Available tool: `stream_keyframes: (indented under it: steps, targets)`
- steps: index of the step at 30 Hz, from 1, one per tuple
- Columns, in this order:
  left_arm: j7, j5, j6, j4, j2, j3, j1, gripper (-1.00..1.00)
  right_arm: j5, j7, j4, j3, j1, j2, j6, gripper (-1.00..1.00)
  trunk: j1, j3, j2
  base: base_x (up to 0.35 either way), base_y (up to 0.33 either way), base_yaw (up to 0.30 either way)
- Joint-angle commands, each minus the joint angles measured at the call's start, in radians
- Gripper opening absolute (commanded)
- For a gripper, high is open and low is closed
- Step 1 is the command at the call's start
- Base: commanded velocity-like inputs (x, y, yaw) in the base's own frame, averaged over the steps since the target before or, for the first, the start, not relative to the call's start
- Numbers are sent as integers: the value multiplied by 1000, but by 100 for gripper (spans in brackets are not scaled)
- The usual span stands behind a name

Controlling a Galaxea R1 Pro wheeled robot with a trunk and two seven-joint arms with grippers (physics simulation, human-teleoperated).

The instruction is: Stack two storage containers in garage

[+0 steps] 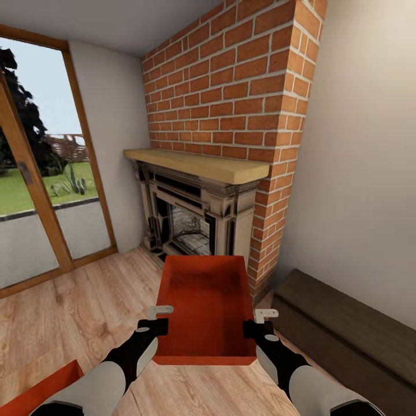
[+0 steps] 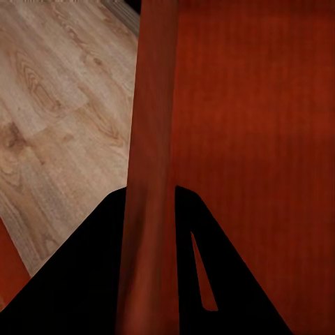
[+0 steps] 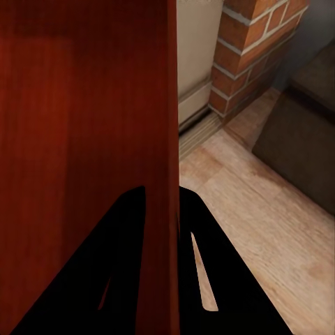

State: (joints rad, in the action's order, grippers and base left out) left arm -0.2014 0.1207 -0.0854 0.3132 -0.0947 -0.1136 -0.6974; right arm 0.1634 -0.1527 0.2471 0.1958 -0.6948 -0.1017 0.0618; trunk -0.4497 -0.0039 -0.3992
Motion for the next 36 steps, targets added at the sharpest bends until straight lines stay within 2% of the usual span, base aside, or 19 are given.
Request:
stream_keyframes:
  steps: [1,7,36]
  targets:
    - [-7,20,-7,14,1,54,-1,-100,11,-48,-14,-11,0,1,6,-100,0,0,-1,0,0,0]
    - [-7,20,-7,14,1,54,-1,-100,16,-48,-14,-14,0,2,6,-100,0,0,-1,0,0,-119]
    - [-7,20,-7,14,3,55,-1,-100,18,-48,-14,-15,0,0,6,-100,0,0,-1,0,0,-241]
